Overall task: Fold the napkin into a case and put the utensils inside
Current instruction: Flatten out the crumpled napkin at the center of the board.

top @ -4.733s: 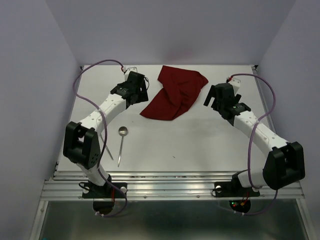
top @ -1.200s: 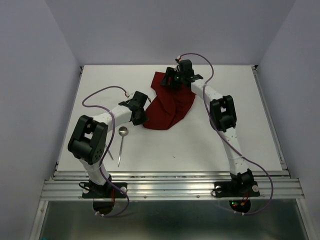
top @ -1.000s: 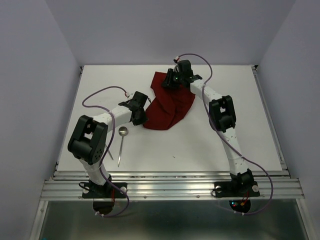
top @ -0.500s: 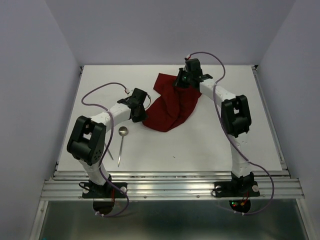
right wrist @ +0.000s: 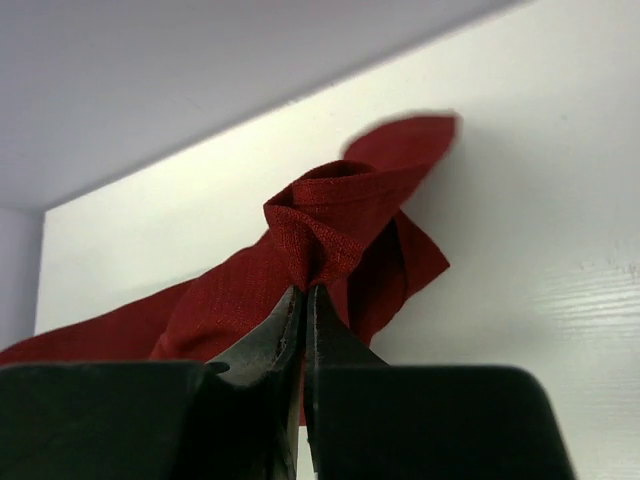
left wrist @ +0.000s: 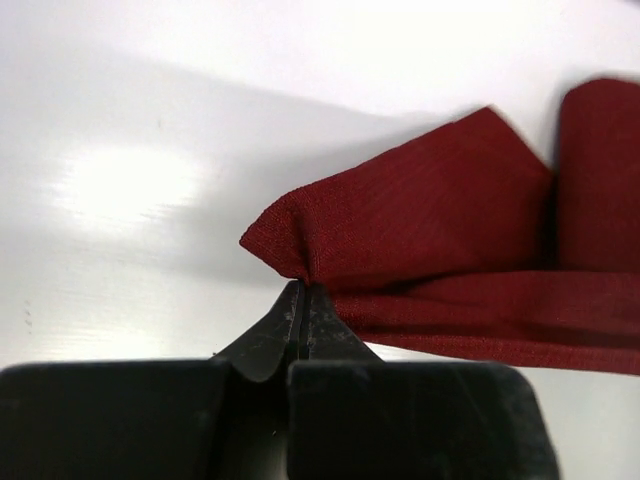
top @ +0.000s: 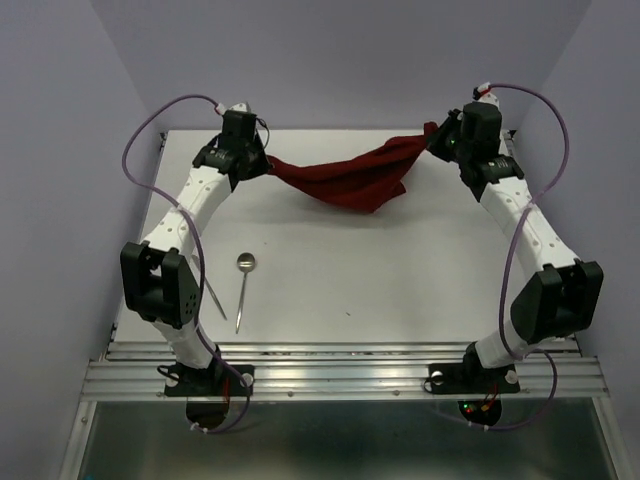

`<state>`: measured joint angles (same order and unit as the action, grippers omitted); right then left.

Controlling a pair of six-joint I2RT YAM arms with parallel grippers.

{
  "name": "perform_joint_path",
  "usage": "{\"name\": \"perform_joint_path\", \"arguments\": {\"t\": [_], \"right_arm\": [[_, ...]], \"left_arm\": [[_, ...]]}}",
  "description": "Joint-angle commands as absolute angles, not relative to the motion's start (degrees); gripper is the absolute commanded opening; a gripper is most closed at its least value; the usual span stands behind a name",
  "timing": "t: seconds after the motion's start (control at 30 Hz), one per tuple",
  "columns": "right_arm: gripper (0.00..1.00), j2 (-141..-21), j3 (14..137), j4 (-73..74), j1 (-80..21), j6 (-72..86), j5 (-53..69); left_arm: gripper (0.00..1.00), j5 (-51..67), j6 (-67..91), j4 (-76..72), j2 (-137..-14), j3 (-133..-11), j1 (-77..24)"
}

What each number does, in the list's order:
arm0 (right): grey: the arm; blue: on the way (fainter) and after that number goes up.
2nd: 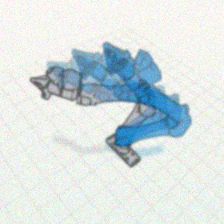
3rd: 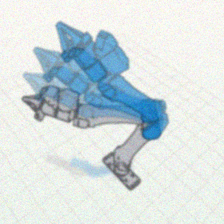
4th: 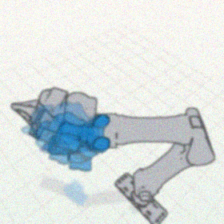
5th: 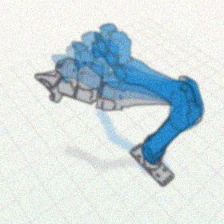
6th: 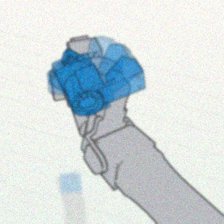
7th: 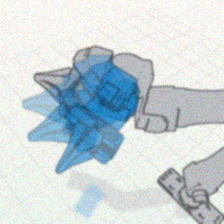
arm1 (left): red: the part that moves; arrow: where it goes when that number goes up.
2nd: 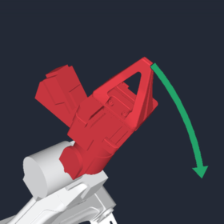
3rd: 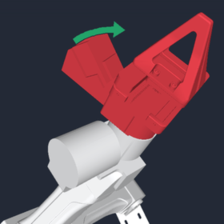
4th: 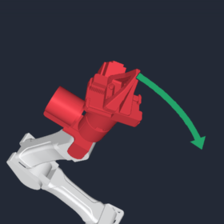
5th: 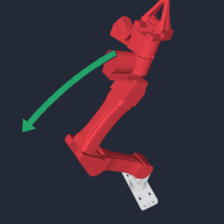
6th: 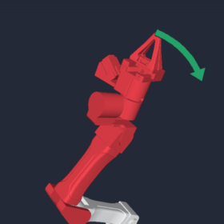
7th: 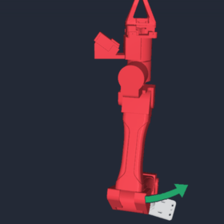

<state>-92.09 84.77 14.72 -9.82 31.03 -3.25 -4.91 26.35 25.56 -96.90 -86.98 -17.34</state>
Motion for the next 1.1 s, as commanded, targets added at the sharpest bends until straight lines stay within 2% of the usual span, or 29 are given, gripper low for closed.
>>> {"name": "perform_joint_path", "arguments": {"t": [0.0,0.27,0.37,0.43,0.53,0.57,0.63,0.7,0.73,0.77,0.87,1.07], "right_arm": [[0.01,-84.65,86.12,14.67,-10.02,28.13,-10.01],[0.01,-79.72,97.47,15.12,-10.02,23.82,-19.07],[0.01,-74.48,93.36,12.31,-10.02,22.77,-19.34],[0.02,-68.68,86.18,10.56,-10.02,22.5,-19.34],[0.04,-61.99,76.67,9.76,-10.02,22.93,-19.68],[0.05,-57.44,70.03,10.1,-10.02,23.2,-19.86],[0.07,-52.76,63.14,11.59,-10.02,24.86,-20.56],[0.2,-48.62,55.16,17.03,-10.02,29.08,-23.37],[0.45,-45.12,53.11,22.18,-10.02,33.09,-25.38],[0.51,-43.7,49.95,25.11,-10.02,35.22,-26.36],[0.6,-40.35,46.68,33.45,-10.02,41.72,-27.42],[0.63,-44.89,44.04,39.29,-10.02,44.57,-26.46]], "left_arm": [[0.0,-3.69,21.54,29.35,-94.31,-98.31,-16.26],[0.0,-0.8,21.18,29.36,-98.08,-122.93,-15.47],[0.0,1.74,21.27,27.17,-96.07,-121.57,-15.29],[0.0,3.85,21.62,23.66,-91.88,-113.67,-15.29],[0.0,7.54,23.02,16.89,-83.98,-96.02,-15.29],[0.0,8.6,23.72,12.87,-82.02,-86.14,-15.38],[0.0,10.8,25.83,9.16,-77.09,-76.6,-15.64],[0.0,11.95,28.91,6.69,-75.15,-64.99,-17.48],[0.0,12.39,30.57,5.37,-74.54,-62.34,-19.49],[0.0,12.31,31.28,4.4,-74.53,-57.62,-20.82],[0.0,11.61,33.04,3.17,-75.32,-52.05,-25.03],[0.0,9.15,33.05,2.28,-77.34,-50.36,-25.66]]}}
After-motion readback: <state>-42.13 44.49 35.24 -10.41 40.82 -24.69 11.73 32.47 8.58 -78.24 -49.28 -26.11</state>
